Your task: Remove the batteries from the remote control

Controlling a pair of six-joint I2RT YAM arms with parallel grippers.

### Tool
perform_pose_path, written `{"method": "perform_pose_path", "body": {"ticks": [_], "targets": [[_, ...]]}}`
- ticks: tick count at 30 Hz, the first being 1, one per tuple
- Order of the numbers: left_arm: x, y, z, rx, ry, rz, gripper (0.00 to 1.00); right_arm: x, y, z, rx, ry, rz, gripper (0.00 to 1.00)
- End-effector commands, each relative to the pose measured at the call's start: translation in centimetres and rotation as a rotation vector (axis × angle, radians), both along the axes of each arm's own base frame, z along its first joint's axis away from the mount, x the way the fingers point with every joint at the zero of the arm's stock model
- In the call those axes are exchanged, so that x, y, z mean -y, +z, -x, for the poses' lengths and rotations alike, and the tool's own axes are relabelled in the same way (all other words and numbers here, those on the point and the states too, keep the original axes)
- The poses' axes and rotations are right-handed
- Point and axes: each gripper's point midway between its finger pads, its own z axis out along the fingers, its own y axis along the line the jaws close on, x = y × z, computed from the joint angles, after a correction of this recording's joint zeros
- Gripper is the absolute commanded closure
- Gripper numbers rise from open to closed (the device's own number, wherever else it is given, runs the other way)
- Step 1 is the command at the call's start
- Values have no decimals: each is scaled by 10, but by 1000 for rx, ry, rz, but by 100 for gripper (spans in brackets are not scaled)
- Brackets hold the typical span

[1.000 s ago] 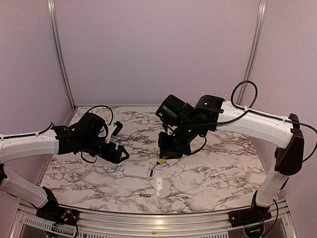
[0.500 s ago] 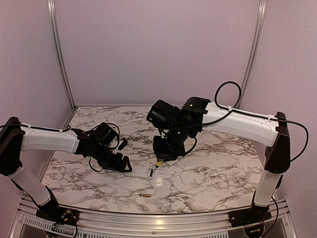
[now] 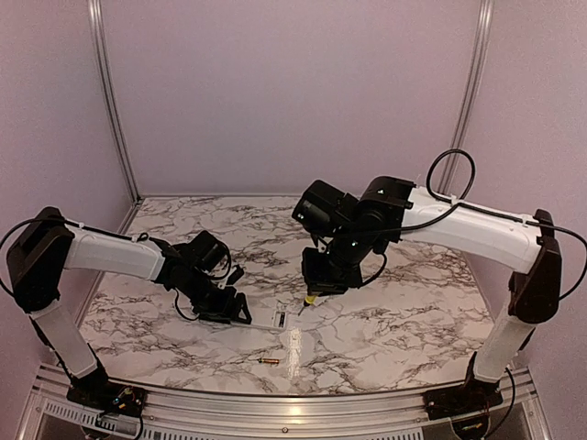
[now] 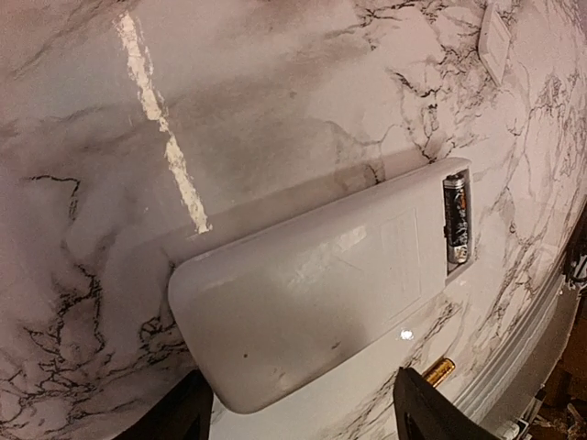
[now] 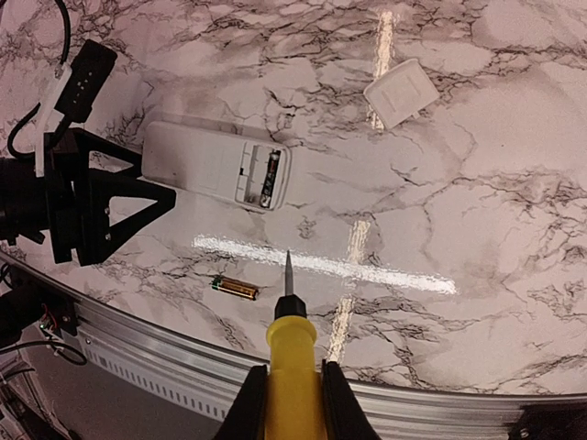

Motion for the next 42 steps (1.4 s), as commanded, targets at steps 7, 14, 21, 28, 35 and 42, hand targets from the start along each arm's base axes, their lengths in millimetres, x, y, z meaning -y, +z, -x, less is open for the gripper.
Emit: {"method": "perform_pose_path", "body": {"ticks": [7,14,21,28,35,42], "targets": [[25,17,1,-63,8,108,34,21,3,-2,25,-30,10,100],[26,18,3,-66,9,114,38,16,1,-10,35,-24,-3,100],[16,8,-2,-41,24,40,36,1,0,-24,43,2,-13,100],[16,6,-6,-34,36,35,39,-16,-11,-29,23,33,-26,100],[16,3,-7,-34,35,26,45,-31,-23,-35,6,52,-23,100],[16,2,-7,-39,43,15,46,-34,-37,-39,-7,60,20,100]]}}
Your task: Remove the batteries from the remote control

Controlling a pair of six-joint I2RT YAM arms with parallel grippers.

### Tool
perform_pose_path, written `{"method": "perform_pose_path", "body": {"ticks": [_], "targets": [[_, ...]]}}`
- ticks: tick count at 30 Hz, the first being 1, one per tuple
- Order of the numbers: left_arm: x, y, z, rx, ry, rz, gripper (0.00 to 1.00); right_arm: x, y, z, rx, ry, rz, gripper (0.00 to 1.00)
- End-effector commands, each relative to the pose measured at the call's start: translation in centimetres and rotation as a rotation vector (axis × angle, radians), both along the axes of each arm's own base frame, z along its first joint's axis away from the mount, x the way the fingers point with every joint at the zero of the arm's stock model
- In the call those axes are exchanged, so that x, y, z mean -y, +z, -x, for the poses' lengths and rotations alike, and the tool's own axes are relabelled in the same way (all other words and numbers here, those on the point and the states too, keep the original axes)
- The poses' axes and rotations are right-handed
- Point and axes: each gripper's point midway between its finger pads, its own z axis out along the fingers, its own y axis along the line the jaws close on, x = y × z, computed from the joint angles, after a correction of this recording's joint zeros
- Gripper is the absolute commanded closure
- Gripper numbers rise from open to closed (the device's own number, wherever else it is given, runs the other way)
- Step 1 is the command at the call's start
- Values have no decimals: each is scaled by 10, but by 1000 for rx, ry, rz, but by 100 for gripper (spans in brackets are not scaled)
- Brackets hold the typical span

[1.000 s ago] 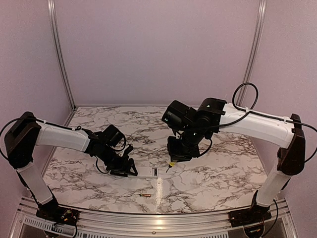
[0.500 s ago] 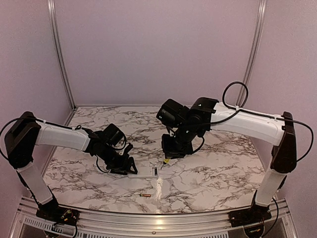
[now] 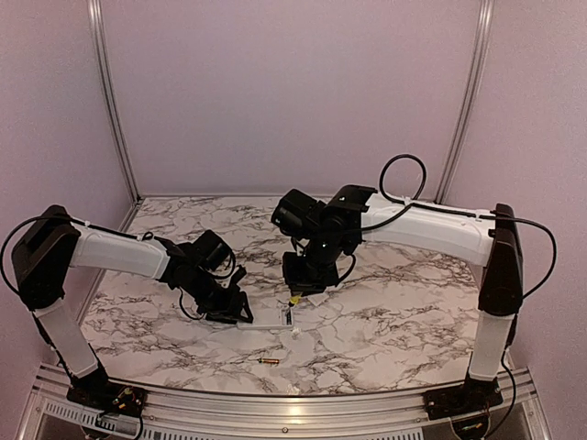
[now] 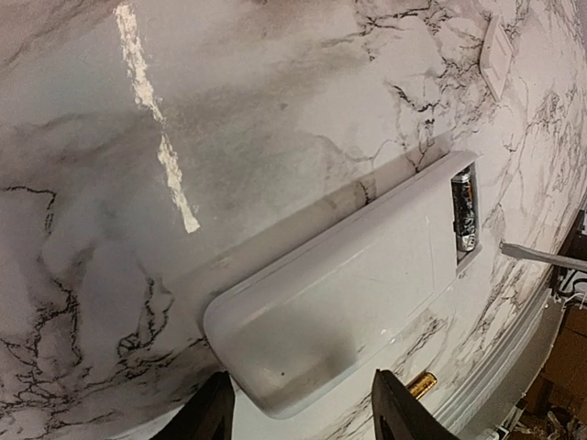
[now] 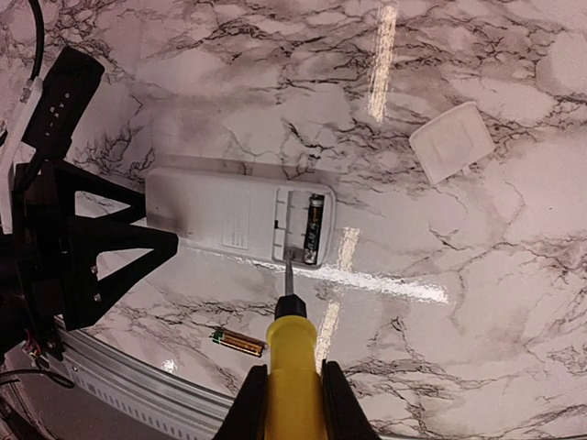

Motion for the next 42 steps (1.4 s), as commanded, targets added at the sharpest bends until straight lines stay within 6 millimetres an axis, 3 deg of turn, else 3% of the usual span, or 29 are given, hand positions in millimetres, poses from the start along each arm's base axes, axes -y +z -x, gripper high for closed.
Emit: {"method": "perform_pose_path", "body": {"ticks": [1,19,42], "targets": [[5,2,-7,17,0,-11,46,-6,1,-8,14,9,0,100],[4,1,-6,17,-16,-19,50,5,-8,-18,34,7,108,100],[5,1,-5,16,-27,-19,52,3,-26,-18,15,28,139,100]]}}
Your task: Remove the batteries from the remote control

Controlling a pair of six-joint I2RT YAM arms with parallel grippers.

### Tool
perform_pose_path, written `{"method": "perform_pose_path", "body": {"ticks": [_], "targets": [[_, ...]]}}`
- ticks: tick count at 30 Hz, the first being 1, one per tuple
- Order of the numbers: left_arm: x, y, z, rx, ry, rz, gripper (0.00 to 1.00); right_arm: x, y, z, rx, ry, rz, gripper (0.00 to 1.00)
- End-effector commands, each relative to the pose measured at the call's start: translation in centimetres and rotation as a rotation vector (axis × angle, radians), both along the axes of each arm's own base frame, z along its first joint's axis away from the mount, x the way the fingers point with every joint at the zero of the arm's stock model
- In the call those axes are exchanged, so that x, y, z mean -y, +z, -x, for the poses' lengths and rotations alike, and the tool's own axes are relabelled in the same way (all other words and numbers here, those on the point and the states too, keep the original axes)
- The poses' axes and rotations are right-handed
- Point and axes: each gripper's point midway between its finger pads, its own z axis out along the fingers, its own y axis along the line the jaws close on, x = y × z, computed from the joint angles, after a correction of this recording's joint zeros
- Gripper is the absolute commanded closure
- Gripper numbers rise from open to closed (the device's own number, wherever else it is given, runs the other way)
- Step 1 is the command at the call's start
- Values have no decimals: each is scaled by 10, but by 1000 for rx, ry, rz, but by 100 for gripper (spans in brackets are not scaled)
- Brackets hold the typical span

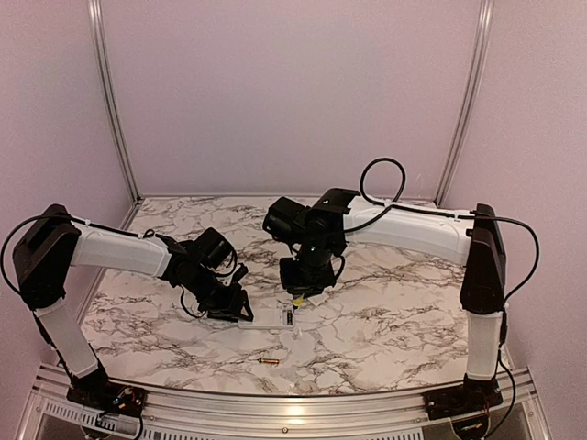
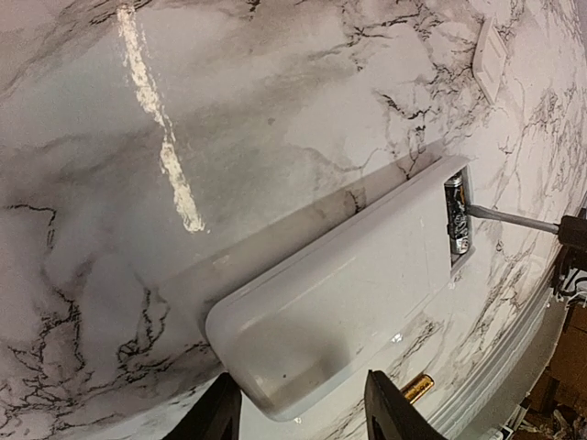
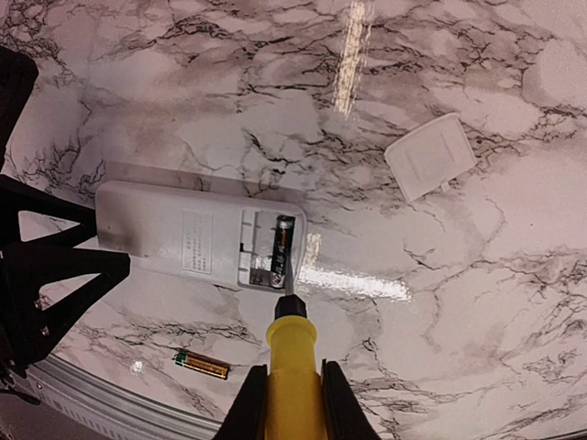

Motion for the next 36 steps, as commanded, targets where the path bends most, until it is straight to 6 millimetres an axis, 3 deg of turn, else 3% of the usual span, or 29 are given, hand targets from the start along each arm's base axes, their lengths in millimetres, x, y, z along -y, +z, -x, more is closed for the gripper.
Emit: {"method": "perform_pose_path", "body": {"ticks": [1,16,36], "targets": [[2,-2,-1,3,-15,-12,52,1,-3,-6,9,6,24,100],[3,1,-2,6,-22,-8,53,6,-20,-1,-13,45,147,100],[3,1,-2,4,-30,-12,55,-2,-28,10,-30,116,85,100]]}}
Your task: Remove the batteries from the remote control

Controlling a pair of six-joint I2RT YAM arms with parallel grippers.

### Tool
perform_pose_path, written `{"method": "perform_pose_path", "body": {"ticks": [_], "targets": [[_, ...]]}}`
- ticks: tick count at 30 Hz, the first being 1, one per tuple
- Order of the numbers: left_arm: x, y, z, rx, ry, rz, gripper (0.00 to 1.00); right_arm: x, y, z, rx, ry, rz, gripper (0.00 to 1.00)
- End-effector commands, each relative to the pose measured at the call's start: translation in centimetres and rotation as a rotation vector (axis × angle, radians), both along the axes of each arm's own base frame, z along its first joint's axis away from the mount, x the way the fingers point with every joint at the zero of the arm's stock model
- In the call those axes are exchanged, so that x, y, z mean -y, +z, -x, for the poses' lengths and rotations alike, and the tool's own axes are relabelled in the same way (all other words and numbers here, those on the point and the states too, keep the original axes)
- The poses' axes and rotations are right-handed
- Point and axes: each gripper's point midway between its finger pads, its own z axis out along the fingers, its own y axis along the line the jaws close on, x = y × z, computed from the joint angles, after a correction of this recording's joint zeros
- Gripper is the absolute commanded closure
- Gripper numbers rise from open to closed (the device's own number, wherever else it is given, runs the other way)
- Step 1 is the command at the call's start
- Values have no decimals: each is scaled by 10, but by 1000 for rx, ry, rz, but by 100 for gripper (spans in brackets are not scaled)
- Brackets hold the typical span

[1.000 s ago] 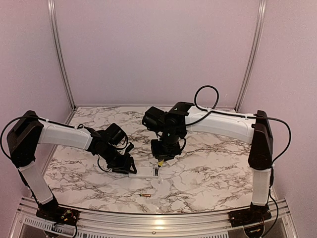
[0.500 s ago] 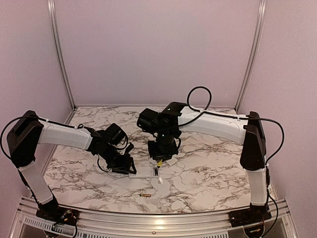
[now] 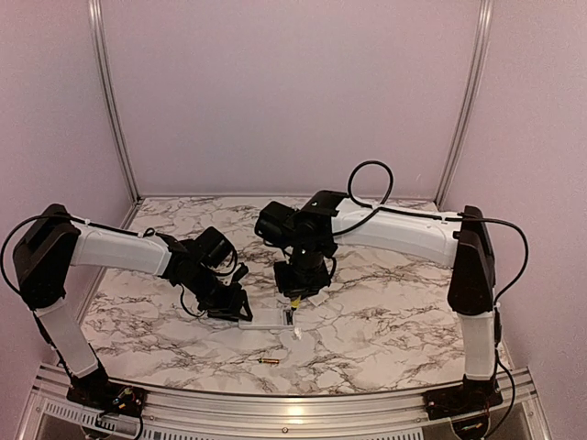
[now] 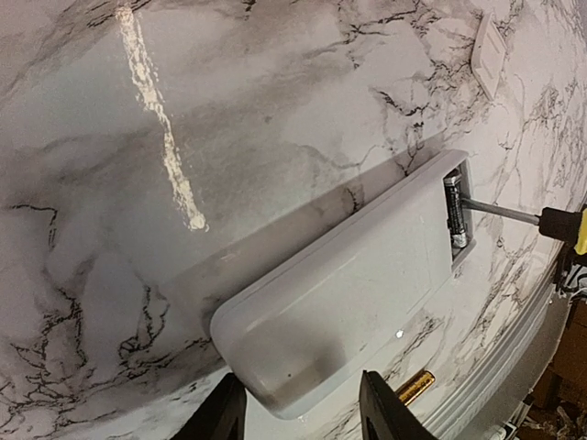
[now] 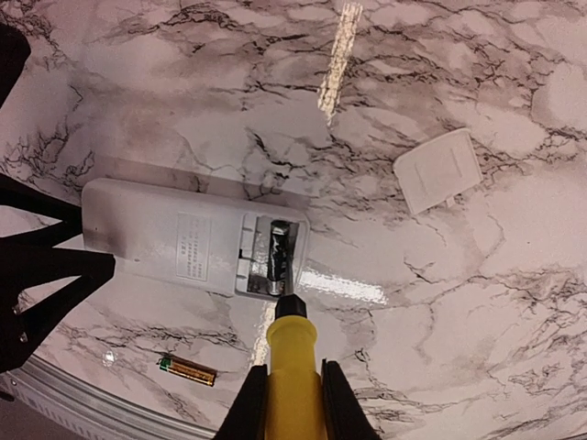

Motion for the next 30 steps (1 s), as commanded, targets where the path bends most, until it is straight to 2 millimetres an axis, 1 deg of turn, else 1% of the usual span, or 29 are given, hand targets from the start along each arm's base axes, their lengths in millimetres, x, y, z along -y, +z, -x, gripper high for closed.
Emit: {"method": "perform_pose_path", "body": {"ticks": [1,5,9,13,19,25,30], "targets": [[4,-1,-2,3,-20,-5,56,3,-18,12,-35,59,1,100],[3,-3,-1,1,-27,-12,56,1,-16,17,-50,78,-65,100],[2,-5,0,-4,-34,-21,56,5,-18,19,-57,80,-106,100],[1,-8,1,-11,-39,-26,56,9,-14,19,-51,83,-146,100],[2,-10,1,-15,-46,-35,56,16,-16,22,-64,103,-196,100],[3,-10,-1,-16,-46,-37,57,11,-9,25,-81,155,-297,100],[3,-10,-2,-13,-49,-40,57,9,-9,26,-87,193,-325,100]]}}
